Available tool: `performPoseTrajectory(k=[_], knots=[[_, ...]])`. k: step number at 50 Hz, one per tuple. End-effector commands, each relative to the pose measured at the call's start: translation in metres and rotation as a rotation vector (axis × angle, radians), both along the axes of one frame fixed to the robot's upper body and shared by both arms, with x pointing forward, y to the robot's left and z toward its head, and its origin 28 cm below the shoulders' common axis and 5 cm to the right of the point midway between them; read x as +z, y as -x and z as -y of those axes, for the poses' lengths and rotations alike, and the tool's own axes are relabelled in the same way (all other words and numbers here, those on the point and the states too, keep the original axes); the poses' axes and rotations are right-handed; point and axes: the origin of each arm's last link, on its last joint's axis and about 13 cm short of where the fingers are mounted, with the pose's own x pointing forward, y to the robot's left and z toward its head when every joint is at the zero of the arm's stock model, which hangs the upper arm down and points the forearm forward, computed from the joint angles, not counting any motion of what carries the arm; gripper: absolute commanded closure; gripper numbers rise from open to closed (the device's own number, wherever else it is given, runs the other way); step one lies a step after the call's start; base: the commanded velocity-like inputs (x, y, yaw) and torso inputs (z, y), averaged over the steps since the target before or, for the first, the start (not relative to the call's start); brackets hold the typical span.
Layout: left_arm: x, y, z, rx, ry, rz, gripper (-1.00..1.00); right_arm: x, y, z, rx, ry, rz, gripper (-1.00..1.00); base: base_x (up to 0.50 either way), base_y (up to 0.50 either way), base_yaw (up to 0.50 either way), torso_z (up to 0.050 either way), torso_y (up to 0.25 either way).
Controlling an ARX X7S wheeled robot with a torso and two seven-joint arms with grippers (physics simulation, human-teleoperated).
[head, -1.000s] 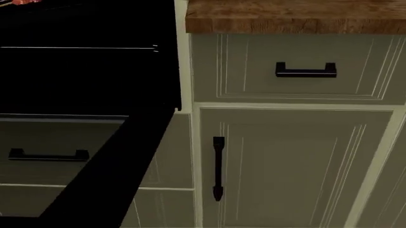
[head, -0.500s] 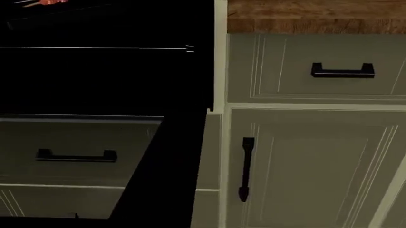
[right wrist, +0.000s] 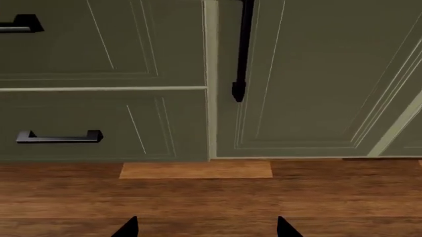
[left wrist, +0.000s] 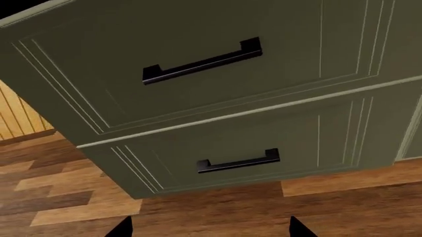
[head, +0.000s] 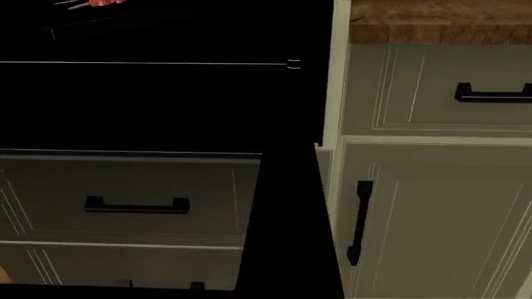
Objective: Close the oven door
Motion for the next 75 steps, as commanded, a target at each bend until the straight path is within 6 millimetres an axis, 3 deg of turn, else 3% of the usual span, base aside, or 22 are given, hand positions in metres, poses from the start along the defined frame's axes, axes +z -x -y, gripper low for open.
performPoseTrajectory(k=[1, 62, 75], knots=[[0.0017, -0.0025, -0.0002, 0.000, -0.002, 0.001, -1.00, 0.0003, -0.0005, -0.0001, 0.000, 0.000, 0.002, -1.00, 0.00, 0.24, 0.00, 0.000, 0.000], [0.0021, -0.0029, -0.0010, -0.003, -0.004, 0.007, -1.00, 0.0003, 0.0001, 0.0005, -0.002, -0.001, 0.014, -1.00, 0.00, 0.24, 0.00, 0.000, 0.000], [-0.0010, 0.0019, 0.0006, -0.012, -0.001, 0.012, -1.00, 0.0007, -0.0006, 0.0004, -0.005, -0.006, 0.015, -1.00, 0.00, 0.02, 0.00, 0.000, 0.000]])
